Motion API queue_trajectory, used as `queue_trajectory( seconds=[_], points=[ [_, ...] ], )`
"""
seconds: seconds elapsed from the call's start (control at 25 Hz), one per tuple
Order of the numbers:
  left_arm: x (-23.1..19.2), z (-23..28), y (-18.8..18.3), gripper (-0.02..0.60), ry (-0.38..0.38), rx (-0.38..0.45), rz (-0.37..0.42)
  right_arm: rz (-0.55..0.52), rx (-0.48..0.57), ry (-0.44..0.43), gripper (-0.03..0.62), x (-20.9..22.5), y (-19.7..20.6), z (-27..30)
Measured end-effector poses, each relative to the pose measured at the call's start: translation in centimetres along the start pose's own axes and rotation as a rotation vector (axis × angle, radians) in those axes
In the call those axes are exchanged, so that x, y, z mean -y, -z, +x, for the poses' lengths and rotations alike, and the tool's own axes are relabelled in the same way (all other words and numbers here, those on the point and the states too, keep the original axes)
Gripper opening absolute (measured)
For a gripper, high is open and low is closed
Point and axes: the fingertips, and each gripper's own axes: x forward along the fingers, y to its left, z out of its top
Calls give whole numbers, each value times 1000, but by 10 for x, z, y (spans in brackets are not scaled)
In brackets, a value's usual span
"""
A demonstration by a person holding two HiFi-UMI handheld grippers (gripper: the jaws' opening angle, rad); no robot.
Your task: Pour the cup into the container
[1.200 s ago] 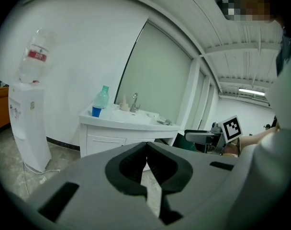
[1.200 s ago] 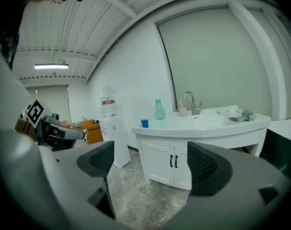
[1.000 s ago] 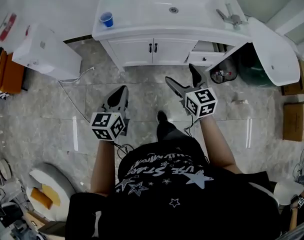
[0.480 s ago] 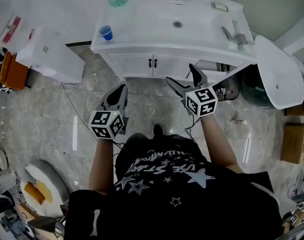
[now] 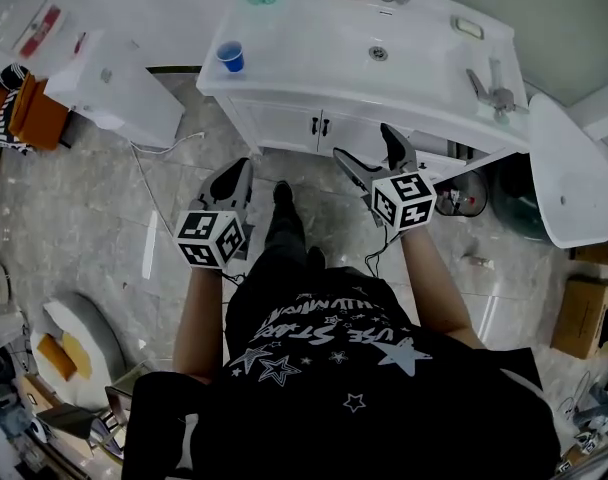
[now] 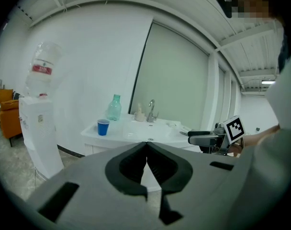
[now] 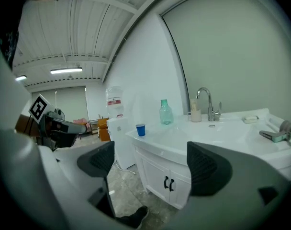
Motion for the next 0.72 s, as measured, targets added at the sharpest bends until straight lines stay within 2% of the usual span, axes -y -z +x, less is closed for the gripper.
queue_trajectory(
  seconds=[0.36, 0.72],
  points=[
    [-44, 21, -7, 11, -65, 16, -36, -30, -19, -56, 459, -3, -12, 49],
    [-94, 49, -30, 11, -99, 45, -46, -103, -54, -141, 449, -12, -32, 128]
  ],
)
